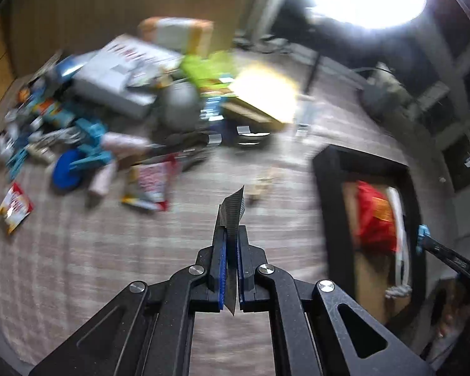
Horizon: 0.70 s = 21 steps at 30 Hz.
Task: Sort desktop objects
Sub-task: 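Carry the blue clothespin to the tray with the right gripper while the left brings the grey pouch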
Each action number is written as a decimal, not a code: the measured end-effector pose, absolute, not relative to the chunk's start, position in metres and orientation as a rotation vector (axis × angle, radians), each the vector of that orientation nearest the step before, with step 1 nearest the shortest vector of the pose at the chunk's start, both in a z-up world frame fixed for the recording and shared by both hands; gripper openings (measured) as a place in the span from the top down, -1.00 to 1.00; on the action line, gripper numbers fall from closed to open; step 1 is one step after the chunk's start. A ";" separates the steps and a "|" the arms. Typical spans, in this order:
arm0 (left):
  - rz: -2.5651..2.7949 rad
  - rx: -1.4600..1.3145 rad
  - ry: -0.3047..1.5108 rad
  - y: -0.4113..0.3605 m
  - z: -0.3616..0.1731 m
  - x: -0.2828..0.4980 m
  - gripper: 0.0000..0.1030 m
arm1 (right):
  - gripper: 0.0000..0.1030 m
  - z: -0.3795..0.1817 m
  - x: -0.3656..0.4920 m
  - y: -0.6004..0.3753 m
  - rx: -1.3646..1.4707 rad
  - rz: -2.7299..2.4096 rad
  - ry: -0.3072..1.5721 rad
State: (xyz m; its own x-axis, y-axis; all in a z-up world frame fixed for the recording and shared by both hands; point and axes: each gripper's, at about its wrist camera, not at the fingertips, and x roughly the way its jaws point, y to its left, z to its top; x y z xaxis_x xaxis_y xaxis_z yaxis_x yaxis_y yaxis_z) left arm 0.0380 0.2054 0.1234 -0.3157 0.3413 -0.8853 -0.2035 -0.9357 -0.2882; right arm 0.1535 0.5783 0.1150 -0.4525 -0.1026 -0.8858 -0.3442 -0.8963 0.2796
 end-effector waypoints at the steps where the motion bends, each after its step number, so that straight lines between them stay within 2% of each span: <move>1: 2.280 -1.576 -0.176 0.215 0.128 0.040 0.91 | 0.62 0.115 0.159 0.584 -1.543 2.465 0.655; 8: 2.103 -1.453 -0.102 0.303 0.161 0.068 0.91 | 0.62 0.113 0.187 0.609 -1.502 2.408 0.689; 20: 1.938 -1.384 0.051 0.395 0.170 0.115 0.89 | 0.61 0.122 0.214 0.626 -1.443 2.374 0.629; 21: 1.929 -1.385 0.056 0.399 0.170 0.116 0.72 | 0.61 0.124 0.215 0.625 -1.439 2.379 0.616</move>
State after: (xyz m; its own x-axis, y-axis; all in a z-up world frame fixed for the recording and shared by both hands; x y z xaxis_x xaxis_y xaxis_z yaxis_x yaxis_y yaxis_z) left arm 0.1162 0.3986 0.1698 -0.1353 0.5397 -0.8309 -0.5867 -0.7194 -0.3718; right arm 0.2149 0.6252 0.1236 -0.4571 0.0282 -0.8890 -0.4559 -0.8656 0.2070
